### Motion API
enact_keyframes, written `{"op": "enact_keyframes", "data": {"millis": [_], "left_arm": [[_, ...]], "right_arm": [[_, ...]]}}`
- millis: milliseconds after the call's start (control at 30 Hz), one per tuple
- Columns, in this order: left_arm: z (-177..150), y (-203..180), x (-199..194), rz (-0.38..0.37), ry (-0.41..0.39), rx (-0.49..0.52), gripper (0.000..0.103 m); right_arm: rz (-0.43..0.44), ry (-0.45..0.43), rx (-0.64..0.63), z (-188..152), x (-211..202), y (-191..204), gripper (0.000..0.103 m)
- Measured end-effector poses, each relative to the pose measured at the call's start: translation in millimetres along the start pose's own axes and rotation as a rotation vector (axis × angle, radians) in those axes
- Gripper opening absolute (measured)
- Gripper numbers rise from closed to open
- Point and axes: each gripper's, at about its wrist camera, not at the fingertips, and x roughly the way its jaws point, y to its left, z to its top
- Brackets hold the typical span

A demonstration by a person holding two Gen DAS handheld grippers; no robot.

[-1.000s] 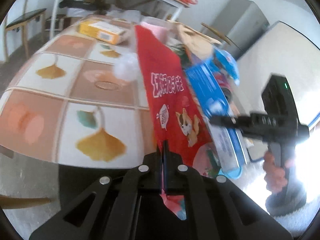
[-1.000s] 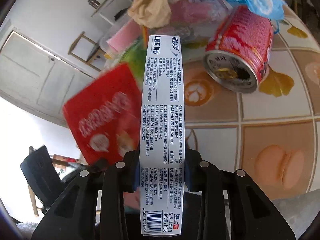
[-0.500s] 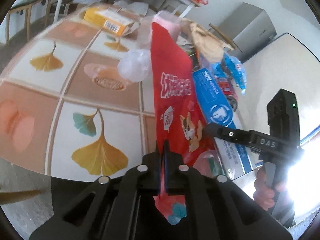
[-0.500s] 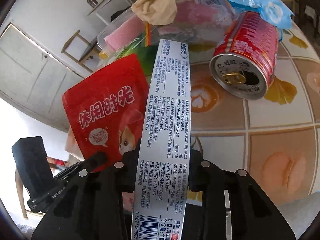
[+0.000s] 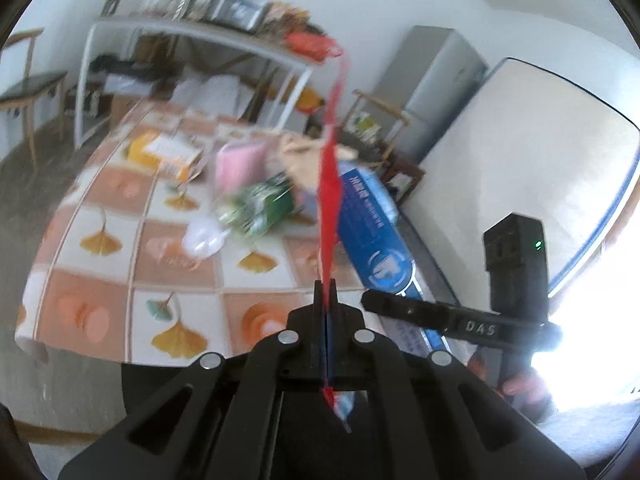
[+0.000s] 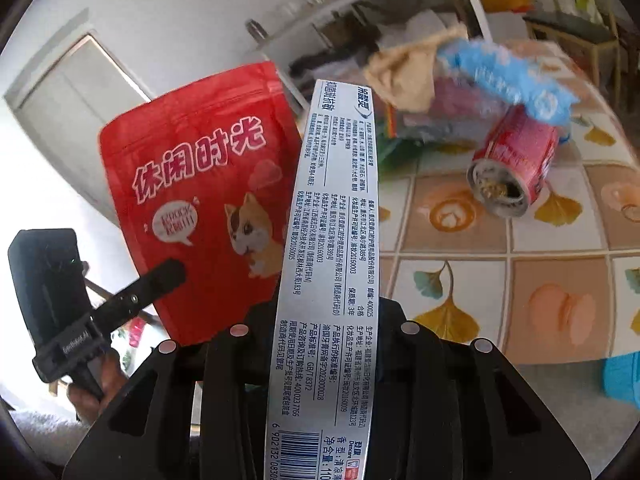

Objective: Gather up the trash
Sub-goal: 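Carry the red bag and toothpaste box with both tools to the blue basket, then open both tools above the blue basket to drop the items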

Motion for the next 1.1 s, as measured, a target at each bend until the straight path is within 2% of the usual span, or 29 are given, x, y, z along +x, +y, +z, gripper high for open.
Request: {"op": "enact_keyframes", "data": {"millis": [200, 300, 367, 433, 500, 567, 633, 667, 767, 900, 1033, 1100], "left_arm": [[21, -54, -2, -0.15, -0.025, 0.137, 0.0], [37, -79, 20, -0.266, 0.019, 0.169, 0.0], [49, -100, 48, -0.348, 0.073, 0.196, 0.0], [57, -123, 80, -0.384, 0.131, 0.234, 0.0], [60, -144, 114, -0.384, 0.198, 0.269, 0.0], [55, -173, 160, -0.384, 0.298, 0.31, 0.0], [42, -201, 202, -0.392, 0.379, 0.344, 0.0], [35, -211, 220, -0.395, 0.414, 0.353, 0.0], [8, -246, 276, -0.404, 0.52, 0.377, 0.0], [-29, -277, 338, -0.389, 0.614, 0.418, 0.0], [-61, -296, 398, -0.354, 0.699, 0.43, 0.0], [-69, -302, 417, -0.34, 0.716, 0.434, 0.0]], "right_arm": [[0.007, -0.144, -0.002, -3, -70, -7, 0.032], [-0.024, -0.221, 0.039, -7, -107, -24, 0.032], [-0.054, -0.263, 0.077, -11, -131, -41, 0.032], [-0.116, -0.304, 0.134, -18, -152, -62, 0.032], [-0.192, -0.335, 0.217, -28, -175, -91, 0.032], [-0.262, -0.346, 0.289, -34, -184, -113, 0.033], [-0.349, -0.335, 0.419, -57, -200, -158, 0.033], [-0.365, -0.328, 0.479, -67, -204, -177, 0.033], [-0.389, -0.29, 0.659, -101, -212, -232, 0.033], [-0.355, -0.251, 0.858, -138, -212, -293, 0.033], [-0.369, -0.208, 0.955, -150, -209, -342, 0.033], [-0.372, -0.216, 0.982, -149, -211, -363, 0.034]]}}
